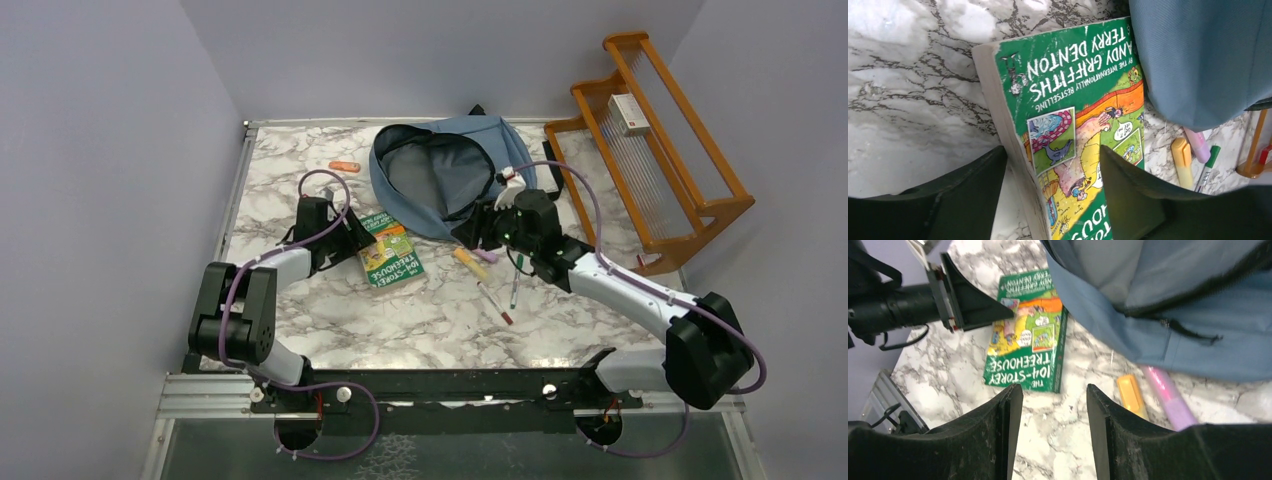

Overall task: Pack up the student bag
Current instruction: Pick up the book from the center of the board.

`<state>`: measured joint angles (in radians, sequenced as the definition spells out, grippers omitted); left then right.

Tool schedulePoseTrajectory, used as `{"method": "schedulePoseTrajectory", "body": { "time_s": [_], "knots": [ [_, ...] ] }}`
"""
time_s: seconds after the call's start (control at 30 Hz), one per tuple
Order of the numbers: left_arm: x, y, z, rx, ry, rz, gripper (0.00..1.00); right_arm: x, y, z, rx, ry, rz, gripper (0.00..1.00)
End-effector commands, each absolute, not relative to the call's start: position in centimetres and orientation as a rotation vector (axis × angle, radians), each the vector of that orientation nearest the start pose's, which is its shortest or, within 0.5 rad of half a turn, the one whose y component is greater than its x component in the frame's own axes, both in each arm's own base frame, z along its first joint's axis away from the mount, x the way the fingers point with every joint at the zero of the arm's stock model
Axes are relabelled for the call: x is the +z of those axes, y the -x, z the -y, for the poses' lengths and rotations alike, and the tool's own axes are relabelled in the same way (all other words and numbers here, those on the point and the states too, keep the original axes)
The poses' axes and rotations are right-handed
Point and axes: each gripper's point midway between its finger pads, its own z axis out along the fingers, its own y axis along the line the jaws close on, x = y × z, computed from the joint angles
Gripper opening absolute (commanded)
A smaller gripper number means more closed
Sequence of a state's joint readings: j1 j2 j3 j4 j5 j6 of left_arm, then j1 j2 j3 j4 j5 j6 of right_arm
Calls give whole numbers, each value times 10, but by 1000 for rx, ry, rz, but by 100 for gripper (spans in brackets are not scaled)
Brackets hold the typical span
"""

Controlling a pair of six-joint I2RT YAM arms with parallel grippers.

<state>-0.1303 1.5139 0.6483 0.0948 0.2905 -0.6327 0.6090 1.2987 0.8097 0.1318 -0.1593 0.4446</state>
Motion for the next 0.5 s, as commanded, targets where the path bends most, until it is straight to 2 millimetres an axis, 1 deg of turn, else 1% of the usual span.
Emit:
{"method": "schedulePoseTrajectory", "body": {
  "time_s": [0.0,0.13,0.2,0.33,0.37,0.43,0.47],
  "knots": [
    [12,-323,124,-703,475,-2482,62,172,-298,-271,898,215,-2026,55],
    [9,-318,124,-700,465,-2494,47,149,-293,-273,928,177,-2088,55],
    [5,-313,124,-701,467,-2505,39,134,-291,-277,947,160,-2136,56],
    [-3,-301,125,-723,483,-2521,22,114,-290,-289,1016,137,-2196,57],
    [-5,-299,125,-727,491,-2524,17,109,-290,-293,1035,132,-2210,57],
    [-10,-291,125,-733,517,-2535,4,100,-289,-299,1072,126,-2236,58],
    [-12,-288,125,-732,529,-2543,0,97,-289,-303,1090,125,-2248,59]
  ]
}}
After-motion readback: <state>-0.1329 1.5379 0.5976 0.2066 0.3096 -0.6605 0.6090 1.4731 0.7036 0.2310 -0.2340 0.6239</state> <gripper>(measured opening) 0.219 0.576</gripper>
